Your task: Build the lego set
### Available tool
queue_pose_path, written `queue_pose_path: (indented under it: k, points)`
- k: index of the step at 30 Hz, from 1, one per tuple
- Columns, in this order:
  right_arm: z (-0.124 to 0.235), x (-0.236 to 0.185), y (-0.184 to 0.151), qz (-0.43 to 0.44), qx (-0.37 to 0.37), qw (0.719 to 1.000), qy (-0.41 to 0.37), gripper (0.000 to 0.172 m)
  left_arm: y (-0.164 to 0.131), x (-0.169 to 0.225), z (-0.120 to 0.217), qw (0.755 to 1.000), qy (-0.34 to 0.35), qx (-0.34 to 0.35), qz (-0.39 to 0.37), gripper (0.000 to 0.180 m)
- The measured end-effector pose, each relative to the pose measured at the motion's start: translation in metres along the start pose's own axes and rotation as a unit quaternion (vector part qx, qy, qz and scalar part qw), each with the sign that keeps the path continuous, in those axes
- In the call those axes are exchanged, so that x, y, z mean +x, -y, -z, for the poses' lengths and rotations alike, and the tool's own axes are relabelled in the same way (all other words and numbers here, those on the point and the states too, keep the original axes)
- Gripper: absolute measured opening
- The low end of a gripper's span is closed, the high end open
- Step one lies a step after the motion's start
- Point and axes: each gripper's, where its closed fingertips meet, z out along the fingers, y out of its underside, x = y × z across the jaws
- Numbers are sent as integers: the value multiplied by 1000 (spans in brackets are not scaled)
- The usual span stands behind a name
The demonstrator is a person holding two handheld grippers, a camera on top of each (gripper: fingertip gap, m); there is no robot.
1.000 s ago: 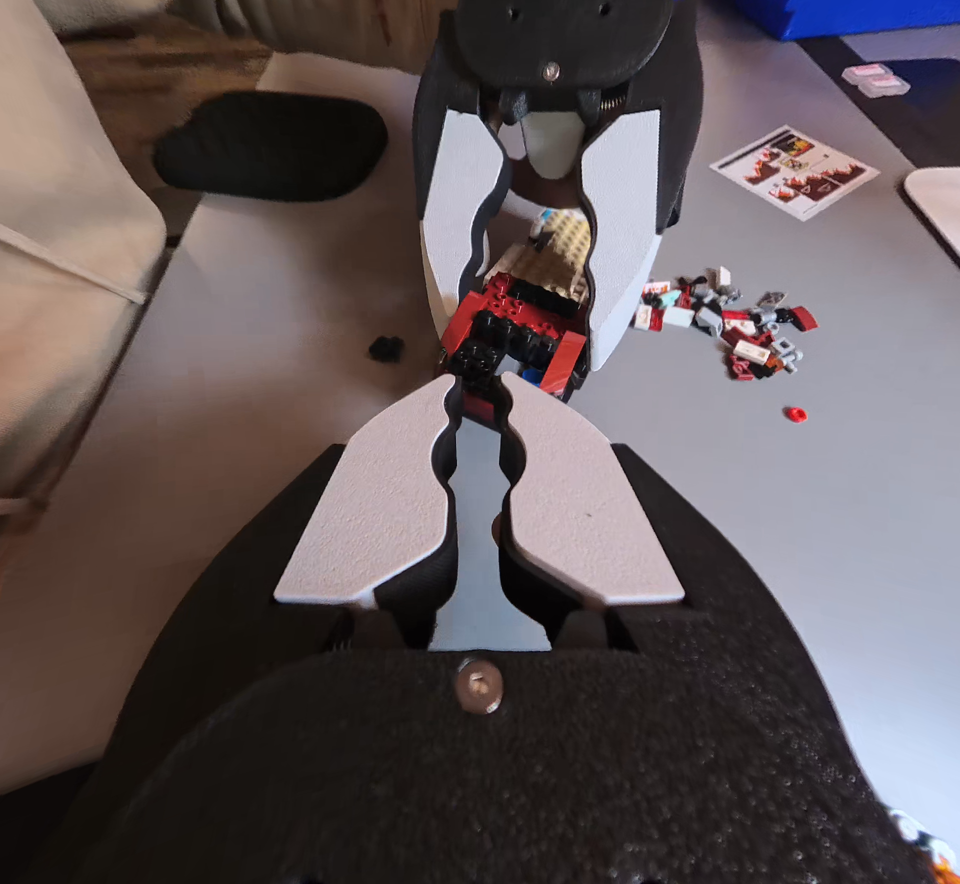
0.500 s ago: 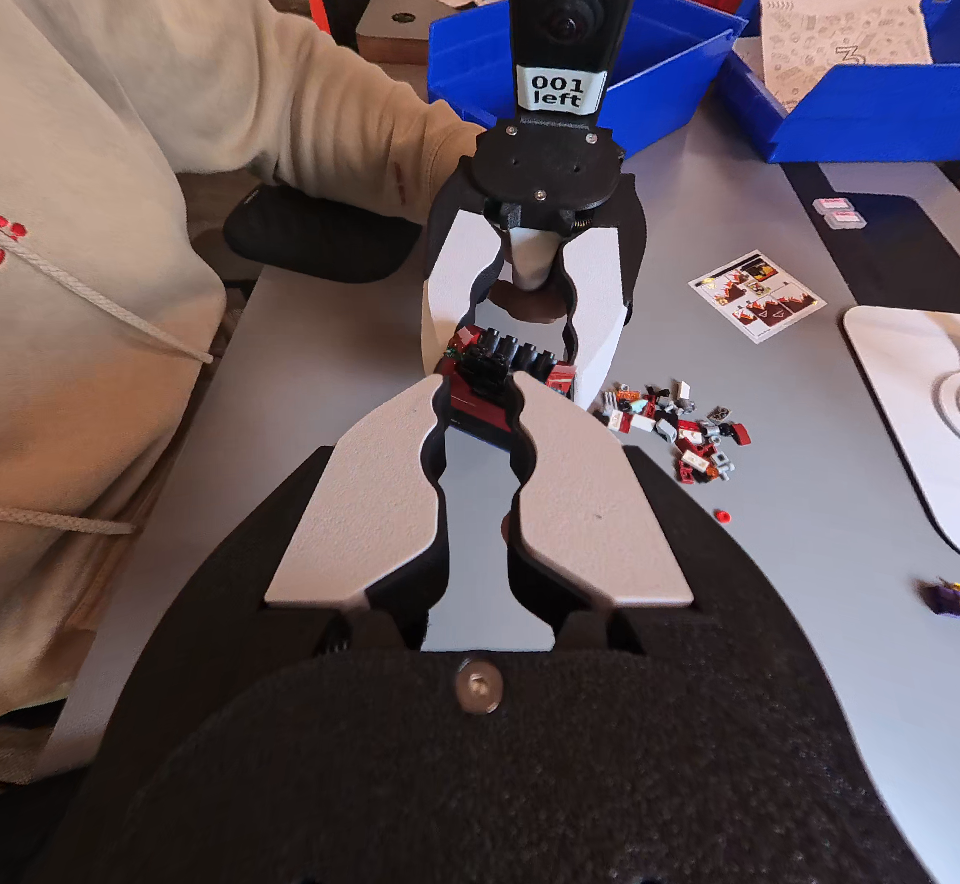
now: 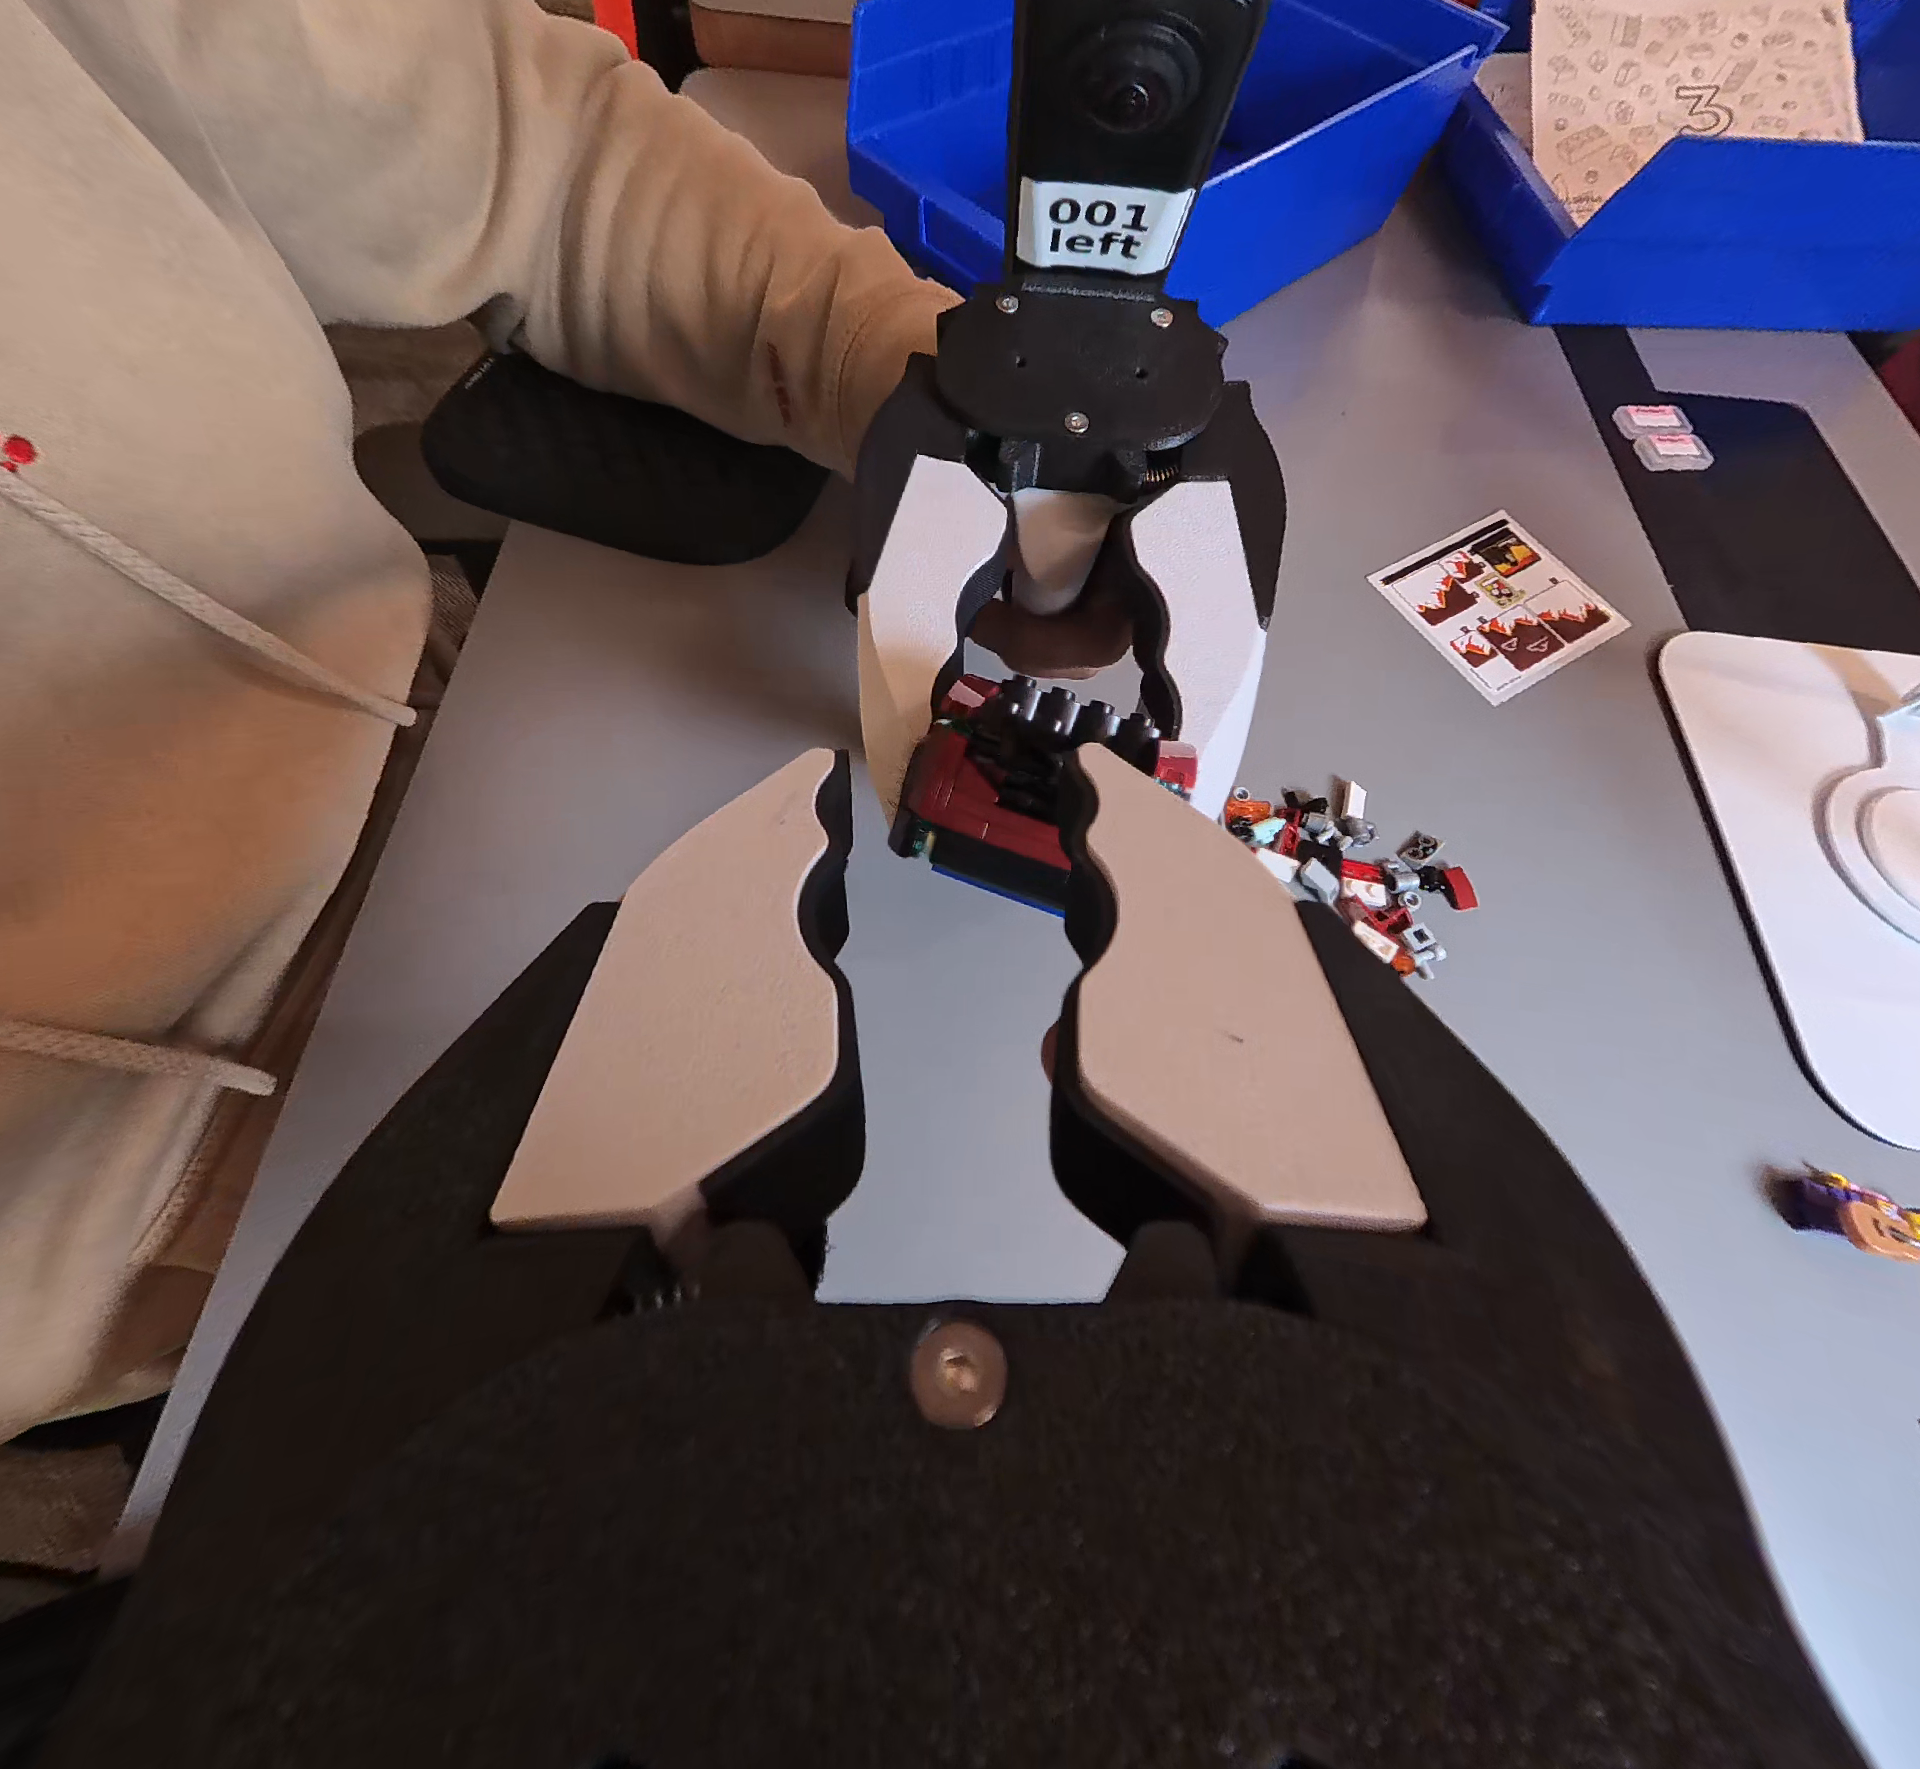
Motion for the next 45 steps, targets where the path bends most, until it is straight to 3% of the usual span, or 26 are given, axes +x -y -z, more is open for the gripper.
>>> queue_pose_path:
  k: [8,12,17,21,45]
  points:
    - [0,2,5,11,-3,999,-31,47,3,-2,1,999,10,33,14,59]
    - [2,8,7,41,18,995,-87,48,7,-4,2,998,18,53,31,59]
    - [1,13,10,173,47,959,-220,47,10,-10,4,995,30,81,59,59]
    - [-3,13,17,214,50,938,-267,46,11,-14,6,993,38,91,69,59]
    - [-13,19,9,227,-21,933,-280,41,8,-15,10,993,42,87,68,59]
